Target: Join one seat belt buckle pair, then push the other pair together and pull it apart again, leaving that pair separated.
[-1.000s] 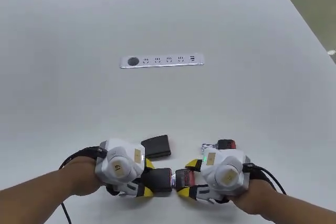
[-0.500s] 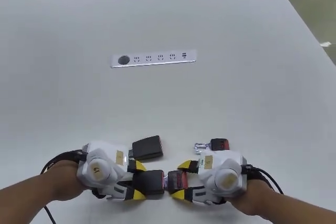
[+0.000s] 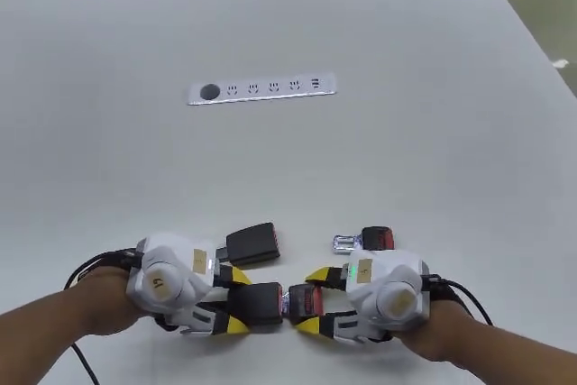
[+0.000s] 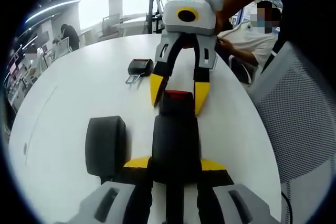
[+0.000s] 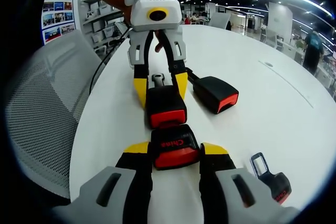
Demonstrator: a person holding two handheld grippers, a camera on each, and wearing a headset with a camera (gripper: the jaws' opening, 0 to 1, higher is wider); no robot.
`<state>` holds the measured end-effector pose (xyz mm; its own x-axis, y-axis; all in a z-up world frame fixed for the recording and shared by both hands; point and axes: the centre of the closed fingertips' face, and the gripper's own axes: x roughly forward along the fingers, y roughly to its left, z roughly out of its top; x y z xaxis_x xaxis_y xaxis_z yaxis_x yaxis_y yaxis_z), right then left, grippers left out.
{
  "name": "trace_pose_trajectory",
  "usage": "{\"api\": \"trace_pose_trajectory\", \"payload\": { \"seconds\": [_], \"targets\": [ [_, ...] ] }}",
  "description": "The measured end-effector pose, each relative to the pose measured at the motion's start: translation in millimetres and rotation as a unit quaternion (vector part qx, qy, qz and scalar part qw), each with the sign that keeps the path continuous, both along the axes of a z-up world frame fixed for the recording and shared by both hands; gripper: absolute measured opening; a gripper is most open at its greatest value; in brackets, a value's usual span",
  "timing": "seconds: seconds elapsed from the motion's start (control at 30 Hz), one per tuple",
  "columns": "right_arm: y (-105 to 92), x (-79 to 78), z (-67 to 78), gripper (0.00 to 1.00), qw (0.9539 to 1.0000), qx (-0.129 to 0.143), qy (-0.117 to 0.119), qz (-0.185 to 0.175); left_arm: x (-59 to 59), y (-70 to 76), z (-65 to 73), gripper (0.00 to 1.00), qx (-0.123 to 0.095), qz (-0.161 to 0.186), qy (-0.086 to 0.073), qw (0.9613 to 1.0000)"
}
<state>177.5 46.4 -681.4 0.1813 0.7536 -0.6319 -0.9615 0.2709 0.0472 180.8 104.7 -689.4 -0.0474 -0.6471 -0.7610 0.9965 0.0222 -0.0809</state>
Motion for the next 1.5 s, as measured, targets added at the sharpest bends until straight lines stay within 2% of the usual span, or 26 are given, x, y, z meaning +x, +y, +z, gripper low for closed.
{"api": "trace_pose_trajectory", "payload": {
  "seconds": [0.2,0.43,0.57,0.7,0.8,0.83,0.87,0.97,1.0,1.07,1.17,1.2,1.23,1.3,1.37,1.4,1.5],
  "targets": [
    [-0.7,0.0,2.0,0.32,1.0,0.002,0.0,-0.003,-0.6,0.3,0.2,0.33,0.001,0.002,0.004,1.0],
    [0.3,0.5,1.9,0.33,0.9999,-0.008,-0.003,-0.006,-1.6,0.1,-0.9,0.33,0.011,0.0,-0.007,0.9999],
    [0.6,1.8,0.5,0.34,0.9998,-0.014,-0.001,-0.012,-2.6,-0.6,-1.3,0.33,0.026,-0.002,-0.017,0.9995],
    [1.3,2.7,-3.2,0.35,0.9996,-0.024,-0.003,-0.015,0.4,2.4,-2.5,0.34,0.037,0.003,-0.02,0.9991],
    [1.7,3.6,-5.8,0.36,0.9993,-0.032,-0.009,-0.017,0.2,1.8,-2.4,0.34,0.046,0.01,-0.021,0.9987],
    [1.2,3.3,-6.1,0.36,0.9991,-0.038,-0.015,-0.012,0.2,2.1,-2.5,0.34,0.047,0.012,-0.021,0.9986],
    [-0.1,3.8,-6.5,0.36,0.9981,-0.052,-0.033,0.001,-1.0,1.7,-2.2,0.34,0.049,0.015,-0.022,0.9984],
    [1.2,2.6,-8.0,0.36,0.997,-0.064,-0.045,-0.002,-3.5,2.9,-1.5,0.37,0.056,0.019,-0.021,0.998],
    [1.8,2.8,-7.5,0.37,0.9973,-0.06,-0.041,-0.01,-6.0,3.6,-1.3,0.4,0.058,0.015,-0.022,0.998],
    [5.2,0.6,-1.9,0.41,0.9987,-0.036,-0.026,-0.025,-10.3,7.6,-1.4,0.47,0.062,0.011,-0.02,0.9978],
    [6.3,6.7,9.6,0.55,0.9983,-0.005,-0.017,-0.056,-13.0,9.6,3.6,0.53,0.052,0.022,-0.019,0.9982],
    [6.7,8.6,12.6,0.61,0.998,0.006,-0.015,-0.06,-11.2,9.7,5.3,0.55,0.044,0.028,-0.025,0.9983],
    [6.1,9.1,16.5,0.64,0.9979,0.009,-0.013,-0.063,-10.4,9.8,7.2,0.58,0.039,0.033,-0.028,0.9983],
    [3.8,10.4,17.2,0.62,0.9979,0.011,-0.016,-0.062,-11.0,10.7,12.0,0.62,0.035,0.041,-0.022,0.9983],
    [0.8,8.1,20.9,0.61,0.9979,0.01,-0.019,-0.061,-8.0,11.2,18.4,0.64,0.032,0.053,-0.028,0.9977],
    [-0.7,8.0,22.0,0.62,0.9979,0.01,-0.018,-0.062,-2.3,12.5,20.0,0.65,0.023,0.063,-0.037,0.9971],
    [-7.7,14.6,26.4,0.62,0.9975,0.011,-0.024,-0.065,6.7,11.9,31.9,0.66,0.008,0.088,-0.049,0.9949]
  ]
}}
